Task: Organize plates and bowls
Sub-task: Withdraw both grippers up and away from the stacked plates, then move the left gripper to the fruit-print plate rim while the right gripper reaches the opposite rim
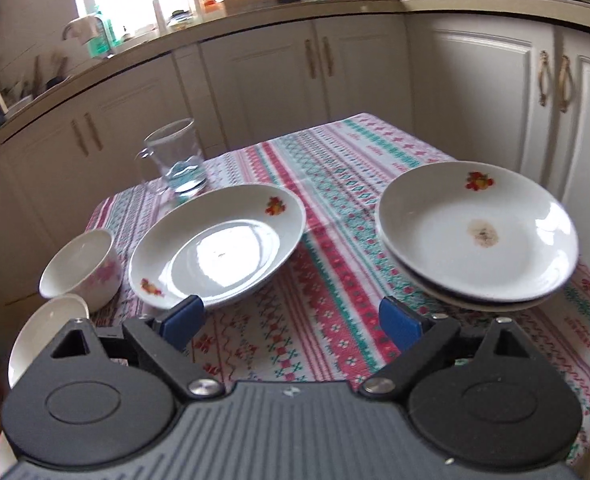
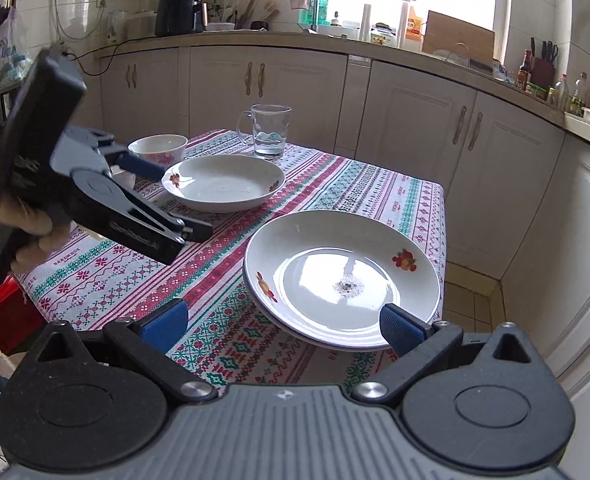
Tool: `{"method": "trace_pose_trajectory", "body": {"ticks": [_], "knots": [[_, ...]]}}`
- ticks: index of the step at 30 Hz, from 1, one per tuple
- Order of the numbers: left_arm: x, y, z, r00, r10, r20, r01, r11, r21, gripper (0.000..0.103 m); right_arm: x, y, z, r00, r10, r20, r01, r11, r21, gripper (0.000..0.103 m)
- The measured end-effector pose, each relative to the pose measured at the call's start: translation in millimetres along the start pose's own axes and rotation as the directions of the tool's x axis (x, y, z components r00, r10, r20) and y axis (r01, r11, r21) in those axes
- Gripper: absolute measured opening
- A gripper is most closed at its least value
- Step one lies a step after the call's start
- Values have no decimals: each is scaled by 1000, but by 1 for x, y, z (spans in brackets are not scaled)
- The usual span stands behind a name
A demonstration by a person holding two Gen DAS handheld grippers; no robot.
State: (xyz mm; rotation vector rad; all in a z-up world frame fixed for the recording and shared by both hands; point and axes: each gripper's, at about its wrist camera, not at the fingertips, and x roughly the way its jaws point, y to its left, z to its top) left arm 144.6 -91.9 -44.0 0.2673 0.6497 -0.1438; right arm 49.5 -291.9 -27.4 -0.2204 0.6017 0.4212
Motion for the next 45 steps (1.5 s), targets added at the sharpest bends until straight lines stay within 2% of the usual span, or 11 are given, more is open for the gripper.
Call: {"method": "trace_pose_trajectory", "body": {"ticks": [3, 6, 9, 13, 15, 17, 27, 32, 37, 42, 45], "knots": [[16, 11, -7, 998, 45, -34, -48, 994, -101, 94, 1, 2, 6, 1000, 5, -5, -5, 1000, -28, 103], [31, 22, -9, 997, 40, -66, -51, 981, -189, 94, 4, 0, 14, 1000, 7, -17, -7, 999, -50, 103], [47, 21, -13, 994, 69, -84, -83, 981, -173, 94, 11, -3, 22, 999, 18, -36, -21, 998, -65, 103], [60, 29, -15, 995, 25, -98, -47, 972, -230, 96, 21, -8, 36, 998, 39, -55, -44, 995, -92, 103], [66, 33, -14, 995, 18, -98, -41, 969, -244, 102, 27, -11, 45, 997, 48, -62, -55, 993, -109, 103], [71, 39, -13, 995, -6, -97, -22, 960, -281, 103, 33, -14, 53, 996, 62, -68, -70, 989, -127, 103], [83, 50, -9, 996, 34, -88, -60, 949, -309, 103, 78, -32, 104, 986, 133, -102, -152, 965, -215, 103], [90, 55, -7, 996, 43, -75, -64, 947, -315, 103, 114, -36, 131, 967, 201, -155, -237, 934, -266, 103], [92, 56, -6, 997, 41, -69, -60, 950, -307, 103, 154, -32, 158, 933, 277, -229, -338, 891, -303, 103], [92, 56, -6, 997, 30, -66, -49, 952, -302, 102, 198, -22, 178, 895, 314, -316, -415, 846, -336, 103], [91, 55, -6, 998, -2, -56, -13, 960, -281, 102, 224, -15, 187, 872, 327, -365, -452, 823, -343, 103]]}}
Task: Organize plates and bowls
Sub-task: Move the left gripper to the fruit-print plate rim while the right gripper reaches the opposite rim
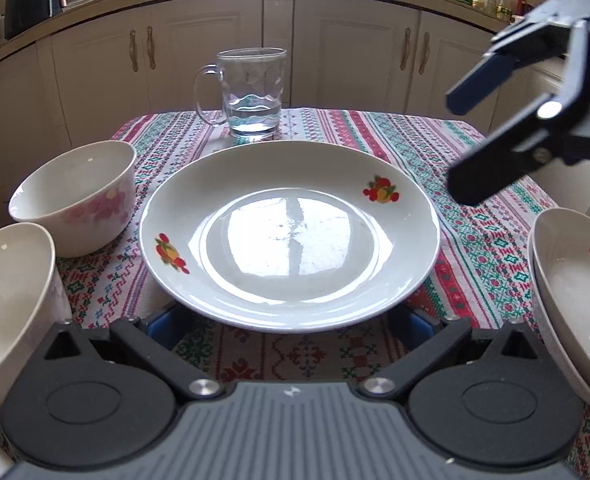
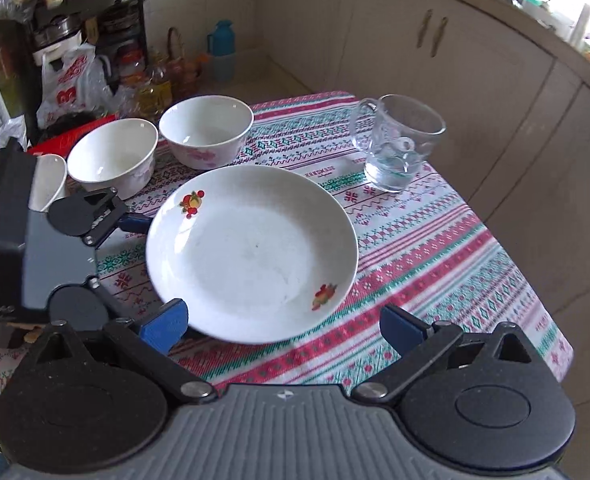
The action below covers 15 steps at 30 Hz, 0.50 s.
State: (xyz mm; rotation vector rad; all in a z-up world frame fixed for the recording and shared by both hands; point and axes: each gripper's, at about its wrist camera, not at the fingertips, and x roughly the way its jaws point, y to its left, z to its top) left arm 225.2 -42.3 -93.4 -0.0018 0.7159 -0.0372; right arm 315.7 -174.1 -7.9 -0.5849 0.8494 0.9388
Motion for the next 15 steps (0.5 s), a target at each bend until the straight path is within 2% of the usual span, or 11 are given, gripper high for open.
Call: {"method": "trace_pose_trajectory", "body": {"ticks": [5, 15], "knots": [[1, 5, 3, 1000, -13, -2, 13, 999, -33, 102, 31, -12, 23, 998, 47, -48, -49, 998, -39, 103], [1, 4, 2, 1000, -10, 1, 10, 1000, -27, 102, 81, -43, 61, 986, 136, -99, -142, 988, -55, 102]]}}
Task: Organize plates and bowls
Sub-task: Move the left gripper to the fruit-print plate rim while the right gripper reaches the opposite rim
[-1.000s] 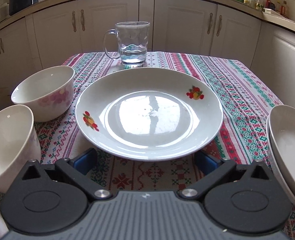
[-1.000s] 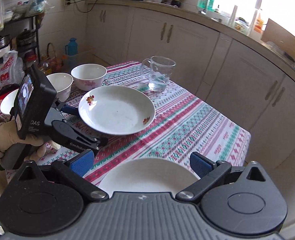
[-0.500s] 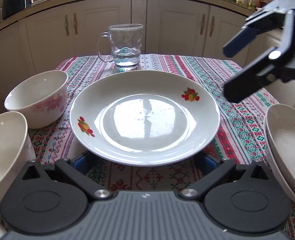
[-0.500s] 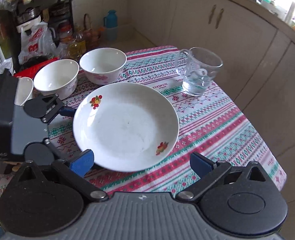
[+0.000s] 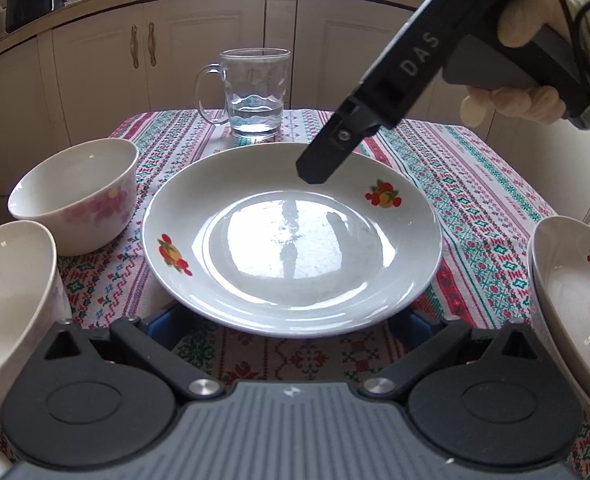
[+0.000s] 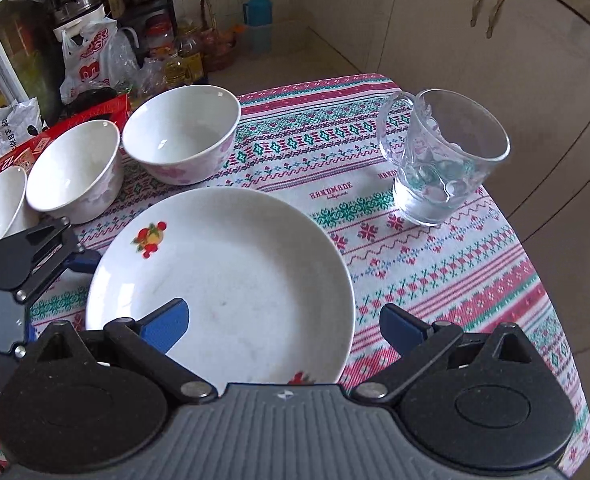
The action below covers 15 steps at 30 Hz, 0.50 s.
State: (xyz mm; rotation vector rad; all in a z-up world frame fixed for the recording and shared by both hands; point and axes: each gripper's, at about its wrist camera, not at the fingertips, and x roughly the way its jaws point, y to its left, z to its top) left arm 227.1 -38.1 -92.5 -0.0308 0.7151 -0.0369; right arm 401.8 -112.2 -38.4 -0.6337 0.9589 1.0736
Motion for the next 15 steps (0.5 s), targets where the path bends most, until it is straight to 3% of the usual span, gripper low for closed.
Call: {"method": "trace_pose_trajectory", "body": {"ticks": [11, 15], "knots": [[-1, 0, 1, 1000, -5, -1, 5, 1000, -4, 102, 37, -26, 19, 994, 94, -56, -93, 996, 6, 82], [0, 0, 0, 1000, -5, -1, 5, 1000, -4, 102, 42, -33, 21, 984, 167, -60, -166, 986, 24, 73]]}}
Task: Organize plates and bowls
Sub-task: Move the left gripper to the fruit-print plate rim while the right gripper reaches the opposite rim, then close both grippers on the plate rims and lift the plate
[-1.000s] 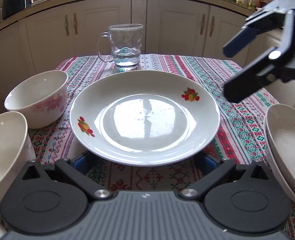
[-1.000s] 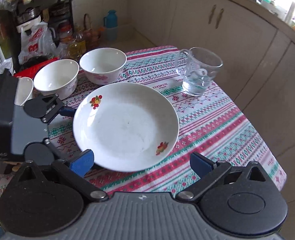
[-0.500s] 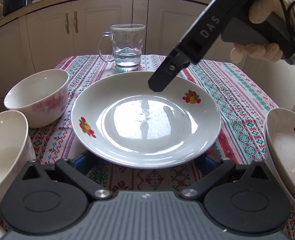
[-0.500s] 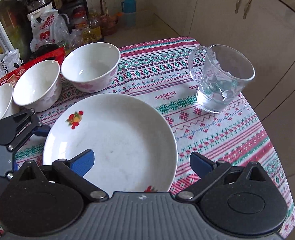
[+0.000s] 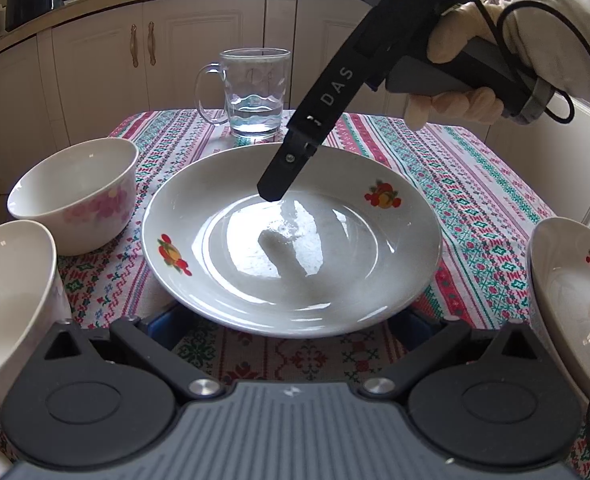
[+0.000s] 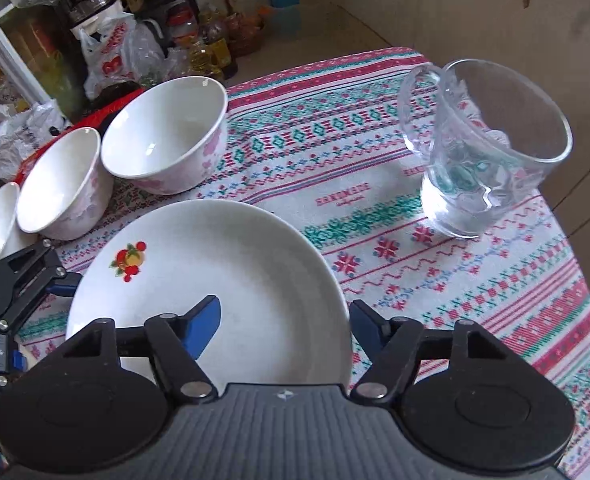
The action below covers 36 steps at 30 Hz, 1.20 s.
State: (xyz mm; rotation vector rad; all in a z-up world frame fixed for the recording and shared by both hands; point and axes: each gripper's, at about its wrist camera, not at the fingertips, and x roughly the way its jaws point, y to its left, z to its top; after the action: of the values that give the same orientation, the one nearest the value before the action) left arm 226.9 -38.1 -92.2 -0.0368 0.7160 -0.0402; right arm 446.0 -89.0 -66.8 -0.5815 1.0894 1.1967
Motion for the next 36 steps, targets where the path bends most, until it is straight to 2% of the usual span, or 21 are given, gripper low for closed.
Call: {"method": "trace_pose_trajectory", "body": {"ticks": [9, 24, 36], "knots": [[-1, -1, 1, 1000, 2, 6, -2, 1000, 17, 102, 6, -18, 6, 992, 119, -39, -117, 991, 58, 70], [-10, -7, 1, 1000, 13, 18, -15, 997, 73, 101, -3, -13, -1, 995, 100, -11, -99, 993, 69, 70], [-29, -15, 5, 1000, -25, 9, 24, 994, 108, 101, -34, 4, -17, 997, 69, 37, -72, 993, 91, 70]]}}
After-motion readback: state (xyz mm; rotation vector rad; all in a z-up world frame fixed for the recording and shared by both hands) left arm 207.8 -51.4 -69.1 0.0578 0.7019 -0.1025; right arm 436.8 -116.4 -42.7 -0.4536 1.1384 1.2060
